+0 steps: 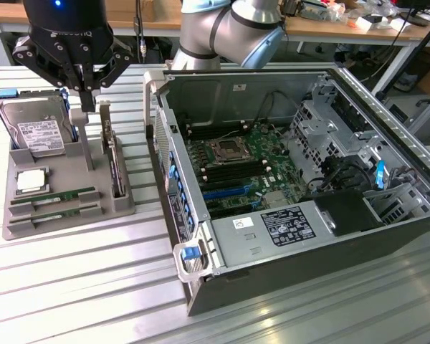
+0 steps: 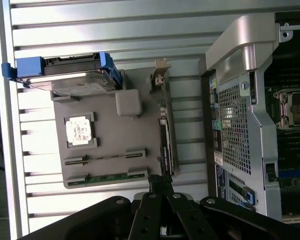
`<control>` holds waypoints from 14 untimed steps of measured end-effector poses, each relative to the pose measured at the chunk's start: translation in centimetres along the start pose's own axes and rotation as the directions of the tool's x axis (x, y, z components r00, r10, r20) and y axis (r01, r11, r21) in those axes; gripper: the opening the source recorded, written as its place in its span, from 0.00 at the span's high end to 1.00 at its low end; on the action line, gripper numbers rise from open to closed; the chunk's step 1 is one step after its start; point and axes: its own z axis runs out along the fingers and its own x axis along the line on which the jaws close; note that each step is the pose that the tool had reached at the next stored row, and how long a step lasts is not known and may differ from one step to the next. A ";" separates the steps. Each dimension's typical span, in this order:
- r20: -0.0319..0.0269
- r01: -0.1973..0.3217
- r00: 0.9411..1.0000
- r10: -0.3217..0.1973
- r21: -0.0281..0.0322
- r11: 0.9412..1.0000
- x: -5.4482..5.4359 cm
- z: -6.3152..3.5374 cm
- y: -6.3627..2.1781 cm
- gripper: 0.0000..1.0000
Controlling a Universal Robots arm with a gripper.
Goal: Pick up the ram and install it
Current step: 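Reach for the ram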
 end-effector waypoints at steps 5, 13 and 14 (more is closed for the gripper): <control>0.000 0.000 1.000 0.000 0.000 1.000 0.4 -0.01 -0.03 0.90; 0.000 0.000 1.000 0.000 0.000 1.000 1.2 -0.03 -0.09 0.90; 0.000 0.000 1.000 0.000 0.000 1.000 1.2 -0.04 -0.09 0.90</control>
